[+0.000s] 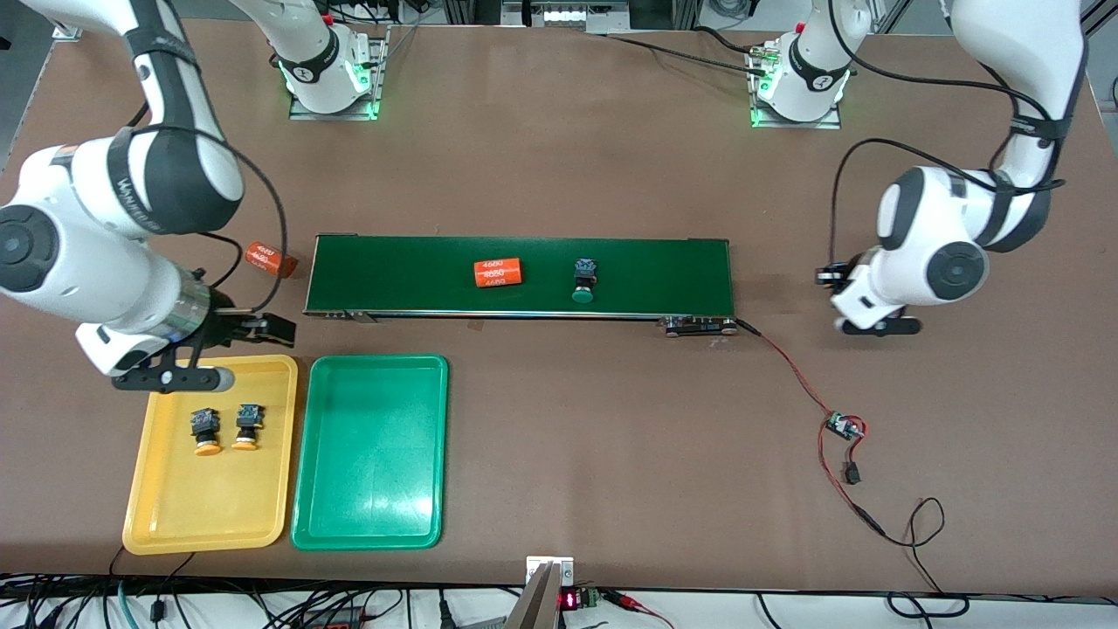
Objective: Sort buttons by color to trays
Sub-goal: 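Place the green button on the belt while the right gripper returns, then withdraw the left gripper to rest while the right gripper approaches a green button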
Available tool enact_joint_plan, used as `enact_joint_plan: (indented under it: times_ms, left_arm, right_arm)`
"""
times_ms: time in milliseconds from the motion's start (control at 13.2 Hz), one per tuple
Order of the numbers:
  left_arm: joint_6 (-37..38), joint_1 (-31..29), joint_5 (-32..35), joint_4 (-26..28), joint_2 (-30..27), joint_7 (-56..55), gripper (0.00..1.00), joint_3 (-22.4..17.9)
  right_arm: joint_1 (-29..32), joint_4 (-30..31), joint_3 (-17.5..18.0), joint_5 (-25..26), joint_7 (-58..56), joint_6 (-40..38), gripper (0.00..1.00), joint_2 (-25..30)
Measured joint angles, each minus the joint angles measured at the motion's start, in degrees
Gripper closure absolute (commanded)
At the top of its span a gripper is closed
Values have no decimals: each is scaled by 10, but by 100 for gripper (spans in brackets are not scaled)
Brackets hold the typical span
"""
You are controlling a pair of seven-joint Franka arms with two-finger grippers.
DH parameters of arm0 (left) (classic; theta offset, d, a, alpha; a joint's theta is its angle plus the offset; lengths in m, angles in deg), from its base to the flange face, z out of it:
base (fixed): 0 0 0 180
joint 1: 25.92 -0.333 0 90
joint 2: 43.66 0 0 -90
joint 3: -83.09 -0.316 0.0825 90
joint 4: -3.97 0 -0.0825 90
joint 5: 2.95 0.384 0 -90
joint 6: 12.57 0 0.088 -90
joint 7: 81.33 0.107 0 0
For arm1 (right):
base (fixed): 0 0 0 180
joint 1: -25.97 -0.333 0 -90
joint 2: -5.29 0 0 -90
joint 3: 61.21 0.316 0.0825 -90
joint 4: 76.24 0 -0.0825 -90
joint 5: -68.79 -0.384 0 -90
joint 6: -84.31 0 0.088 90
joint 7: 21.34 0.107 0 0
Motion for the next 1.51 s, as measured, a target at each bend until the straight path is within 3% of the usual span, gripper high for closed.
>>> enact_joint_plan:
  times_ms: [227, 454, 757, 832, 908, 984, 1362, 1513]
  left_arm:
    - [-25, 8, -73, -13, 1, -15, 81, 74]
    - [-101, 19, -85, -11, 12, -66, 81, 139]
    - [-175, 55, -85, -7, 40, -160, 75, 175]
    - [-182, 62, -85, -5, 45, -170, 71, 175]
    - [-186, 64, -85, -3, 48, -176, 54, 175]
    - [-186, 64, -85, -3, 49, -177, 1, 175]
    - [-183, 62, -85, -3, 45, -187, 0, 175]
    - [-144, 49, -85, -19, 24, -187, 0, 173]
  right_arm:
    - [-2, 0, -3, 0, 8, -3, 0, 2]
    - [-2, 0, -6, 0, 11, -8, 0, 2]
    - [-2, 0, -6, 0, 16, -18, 0, 5]
    - [-2, 0, -6, 0, 16, -19, 0, 5]
    - [-2, 0, -6, 0, 16, -19, 0, 5]
    - [-2, 1, -6, 0, 16, -20, 0, 5]
    - [-8, 1, -5, 0, 23, -25, 0, 5]
    - [-21, 2, -3, 0, 41, -31, 0, 6]
